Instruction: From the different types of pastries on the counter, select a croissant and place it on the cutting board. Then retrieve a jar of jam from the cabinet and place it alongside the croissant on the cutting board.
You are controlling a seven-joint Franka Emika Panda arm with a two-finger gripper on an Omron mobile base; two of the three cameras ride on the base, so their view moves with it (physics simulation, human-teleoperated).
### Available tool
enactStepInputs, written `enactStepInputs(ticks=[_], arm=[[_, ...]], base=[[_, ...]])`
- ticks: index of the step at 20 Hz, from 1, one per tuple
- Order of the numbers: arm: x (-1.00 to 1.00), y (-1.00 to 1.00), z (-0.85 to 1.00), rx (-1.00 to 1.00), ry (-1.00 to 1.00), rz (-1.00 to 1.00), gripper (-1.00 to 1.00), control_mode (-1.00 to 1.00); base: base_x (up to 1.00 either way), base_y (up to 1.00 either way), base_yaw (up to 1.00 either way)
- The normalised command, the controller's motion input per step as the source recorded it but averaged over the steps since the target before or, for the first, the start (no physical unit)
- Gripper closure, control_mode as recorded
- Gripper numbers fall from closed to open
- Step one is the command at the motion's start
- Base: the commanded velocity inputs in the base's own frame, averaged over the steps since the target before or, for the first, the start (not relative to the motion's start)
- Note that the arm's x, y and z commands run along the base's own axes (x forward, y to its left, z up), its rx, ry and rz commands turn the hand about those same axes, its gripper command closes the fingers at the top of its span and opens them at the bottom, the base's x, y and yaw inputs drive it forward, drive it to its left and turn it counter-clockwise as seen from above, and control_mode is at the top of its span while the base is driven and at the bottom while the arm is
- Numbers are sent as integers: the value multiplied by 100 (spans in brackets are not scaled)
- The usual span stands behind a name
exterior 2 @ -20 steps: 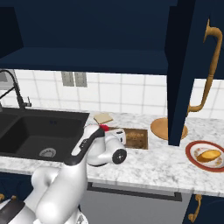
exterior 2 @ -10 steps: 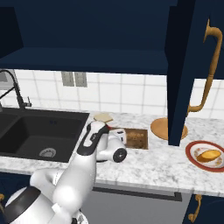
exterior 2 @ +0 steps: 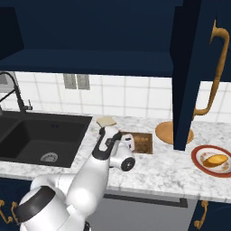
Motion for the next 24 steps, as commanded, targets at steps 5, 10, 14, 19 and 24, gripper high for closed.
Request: enactStepInputs(ticks=[5, 10, 14, 19, 24], arm=[[25, 0, -6, 0, 0, 0, 100, -100], [12, 0, -20, 0, 0, 0, 100, -100], [16, 0, -14, 0, 0, 0, 100, -100], [23, 0, -17, 0, 0, 0, 100, -100], [21, 0, -28, 0, 0, 0, 100, -100]], base=[[0, 0, 0], [0, 0, 0], [0, 0, 0], [0, 0, 0], [0, 0, 0]])
